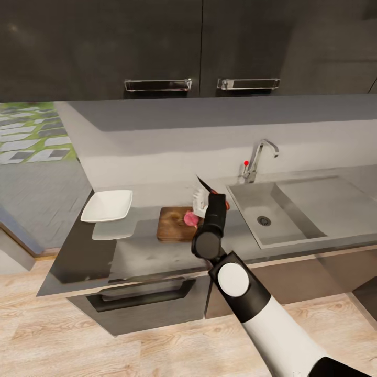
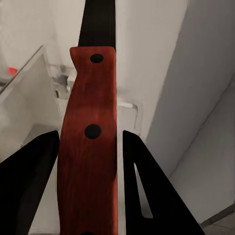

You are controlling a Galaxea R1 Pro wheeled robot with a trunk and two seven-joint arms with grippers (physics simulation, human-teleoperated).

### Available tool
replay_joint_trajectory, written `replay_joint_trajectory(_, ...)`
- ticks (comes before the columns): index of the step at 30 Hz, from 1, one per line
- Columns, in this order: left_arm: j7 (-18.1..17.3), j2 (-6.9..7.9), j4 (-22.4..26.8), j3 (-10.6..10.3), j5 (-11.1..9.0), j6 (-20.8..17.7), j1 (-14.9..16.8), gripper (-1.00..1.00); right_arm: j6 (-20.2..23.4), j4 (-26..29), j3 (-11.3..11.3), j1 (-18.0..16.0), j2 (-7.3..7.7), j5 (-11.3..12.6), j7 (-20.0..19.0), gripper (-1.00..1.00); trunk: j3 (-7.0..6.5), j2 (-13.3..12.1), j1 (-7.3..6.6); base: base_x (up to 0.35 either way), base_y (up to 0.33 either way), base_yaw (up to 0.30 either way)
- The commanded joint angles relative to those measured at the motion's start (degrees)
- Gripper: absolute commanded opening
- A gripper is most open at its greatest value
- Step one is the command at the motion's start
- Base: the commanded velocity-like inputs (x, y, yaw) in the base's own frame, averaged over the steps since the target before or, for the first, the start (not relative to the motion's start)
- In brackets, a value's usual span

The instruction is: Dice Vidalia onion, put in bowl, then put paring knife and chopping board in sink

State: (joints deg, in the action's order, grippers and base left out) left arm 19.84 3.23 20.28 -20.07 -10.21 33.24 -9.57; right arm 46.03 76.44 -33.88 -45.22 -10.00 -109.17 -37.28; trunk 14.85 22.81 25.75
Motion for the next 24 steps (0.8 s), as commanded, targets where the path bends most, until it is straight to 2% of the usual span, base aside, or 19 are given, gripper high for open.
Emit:
replay_joint_trajectory(1,0.29,0.05,0.13,-0.49,-0.52,0.07,-0.01,1.00,0.13,-1.27,-0.09,-0.58,0.00,-0.61,-0.61,-1.00,0.10,0.11,0.03,-0.007,0.000,0.000)
replay_joint_trajectory(7,0.29,0.02,0.07,-0.50,-0.52,0.07,-0.01,1.00,0.35,-6.70,-0.05,-1.95,0.00,-0.45,-0.52,-1.00,0.10,0.11,0.03,-0.185,0.000,0.000)
replay_joint_trajectory(13,0.29,0.02,0.03,-0.50,-0.52,0.07,-0.01,1.00,0.44,-7.60,-0.05,-2.14,0.00,-0.32,-0.49,-1.00,0.10,0.11,0.03,-0.244,0.000,0.000)
replay_joint_trajectory(24,0.29,0.02,0.03,-0.50,-0.52,0.07,-0.01,1.00,0.47,-7.26,-0.05,-2.40,0.00,-0.25,-0.58,-1.00,0.10,0.11,0.03,-0.024,0.039,0.000)
